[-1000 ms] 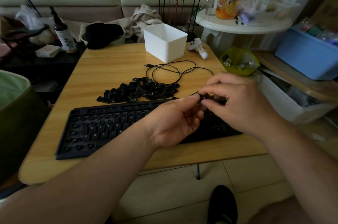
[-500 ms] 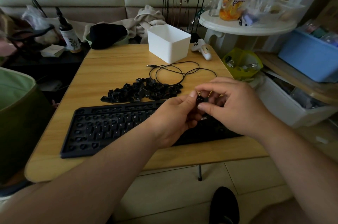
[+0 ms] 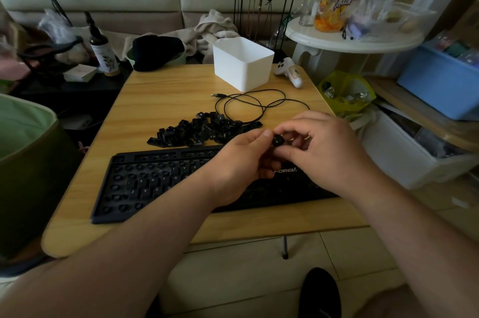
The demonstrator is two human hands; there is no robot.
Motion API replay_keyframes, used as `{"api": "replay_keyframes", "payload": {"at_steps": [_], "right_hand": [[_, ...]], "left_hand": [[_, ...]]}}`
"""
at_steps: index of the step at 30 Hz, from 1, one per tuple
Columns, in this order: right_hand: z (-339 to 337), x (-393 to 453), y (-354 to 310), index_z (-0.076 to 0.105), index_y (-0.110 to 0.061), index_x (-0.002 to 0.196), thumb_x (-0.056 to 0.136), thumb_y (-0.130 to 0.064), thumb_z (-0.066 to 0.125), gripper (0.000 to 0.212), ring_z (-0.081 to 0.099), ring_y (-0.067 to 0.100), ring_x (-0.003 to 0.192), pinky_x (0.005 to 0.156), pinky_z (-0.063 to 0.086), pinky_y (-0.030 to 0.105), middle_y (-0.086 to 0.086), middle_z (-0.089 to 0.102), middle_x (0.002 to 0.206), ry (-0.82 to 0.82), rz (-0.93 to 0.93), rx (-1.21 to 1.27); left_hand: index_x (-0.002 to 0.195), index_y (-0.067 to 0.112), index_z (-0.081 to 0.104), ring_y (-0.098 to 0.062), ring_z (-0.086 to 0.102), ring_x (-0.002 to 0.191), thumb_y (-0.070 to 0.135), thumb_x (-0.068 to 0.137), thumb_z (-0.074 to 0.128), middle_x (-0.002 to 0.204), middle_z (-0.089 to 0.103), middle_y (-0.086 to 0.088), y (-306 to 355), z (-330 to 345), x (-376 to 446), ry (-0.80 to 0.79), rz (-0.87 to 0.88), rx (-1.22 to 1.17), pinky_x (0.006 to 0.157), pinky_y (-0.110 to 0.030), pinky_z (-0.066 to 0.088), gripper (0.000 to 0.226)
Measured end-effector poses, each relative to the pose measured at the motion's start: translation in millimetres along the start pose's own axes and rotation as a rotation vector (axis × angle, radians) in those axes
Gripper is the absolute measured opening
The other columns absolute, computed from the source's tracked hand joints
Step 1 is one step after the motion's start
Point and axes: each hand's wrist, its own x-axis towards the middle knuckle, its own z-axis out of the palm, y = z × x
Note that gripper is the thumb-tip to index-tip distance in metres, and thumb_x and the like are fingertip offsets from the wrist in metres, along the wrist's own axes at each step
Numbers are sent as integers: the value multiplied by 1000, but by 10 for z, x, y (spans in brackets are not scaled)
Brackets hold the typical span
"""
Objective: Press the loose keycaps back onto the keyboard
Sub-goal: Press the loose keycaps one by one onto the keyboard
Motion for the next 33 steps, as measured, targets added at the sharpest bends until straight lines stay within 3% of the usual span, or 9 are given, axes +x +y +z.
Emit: {"api": "replay_keyframes", "payload": {"at_steps": [2, 5, 10, 13, 17, 21, 26, 30, 33], "right_hand": [[10, 25, -19, 79, -30, 106, 79, -22, 88, 29, 63, 4, 77, 69, 58, 33, -14, 66, 94, -17, -2, -14], [81, 77, -72, 80, -26, 103, 82, -26, 86, 22, 61, 2, 73, 65, 56, 28, -14, 67, 92, -24, -57, -53], [277, 256, -214, 81, -22, 99, 83, -29, 83, 17, 53, -1, 70, 62, 44, 19, -11, 68, 87, -20, -138, -100], [387, 397, -289, 81, -25, 101, 83, -30, 84, 19, 59, -1, 75, 66, 49, 20, -15, 67, 85, -43, -94, -35], [574, 562, -303, 79, -30, 105, 85, -36, 82, 20, 56, -5, 78, 68, 44, 15, -22, 62, 86, -193, -3, -45], [765, 648, -342, 78, -33, 102, 86, -41, 81, 19, 57, -5, 81, 66, 43, 14, -19, 66, 89, -328, 41, -89], [1002, 769, -338, 78, -35, 95, 84, -44, 82, 15, 59, -4, 77, 61, 40, 19, -18, 67, 81, -434, 125, -113], [1055, 846, -254, 79, -31, 95, 87, -39, 79, 12, 55, -1, 71, 56, 35, 20, -15, 63, 78, -346, 194, -156], [1038, 893, -175, 79, -29, 95, 88, -39, 78, 12, 55, 2, 70, 56, 35, 22, -15, 61, 75, -311, 273, -165]], "left_hand": [[109, 12, 66, -11, 59, 76, 30, 113, 39, 89, 68, -1, 24, -94, -13, 24, 47, 184, 68, -26, 51, 33], [104, 11, 67, -10, 59, 75, 31, 113, 40, 88, 67, -2, 64, -223, -63, 57, 88, 391, 67, -24, 50, 35], [96, 12, 69, -10, 56, 71, 33, 112, 43, 80, 66, 1, 171, -492, -208, 107, 51, 455, 64, -24, 47, 37], [105, 20, 75, -8, 57, 70, 29, 110, 48, 80, 69, 4, 373, -808, -326, 198, 23, 486, 63, -23, 48, 28], [112, 28, 76, -8, 58, 73, 27, 109, 52, 85, 70, 6, 632, -1252, -519, 362, 6, 566, 66, -24, 47, 25], [111, 37, 75, -12, 65, 90, 33, 106, 57, 100, 74, 6, 605, -1647, -706, 466, -15, 804, 77, -31, 52, 19], [104, 38, 76, -8, 63, 102, 32, 101, 64, 103, 70, 18, 297, -1921, -759, 719, 65, 870, 94, -37, 51, 14], [107, 38, 76, -5, 59, 96, 34, 99, 65, 93, 62, 25, 201, -1977, -629, 716, 39, 1033, 87, -31, 48, 14], [114, 39, 75, -7, 60, 100, 44, 97, 66, 103, 69, 19, 191, -1984, -464, 648, 6, 1146, 84, -28, 45, 20]]}}
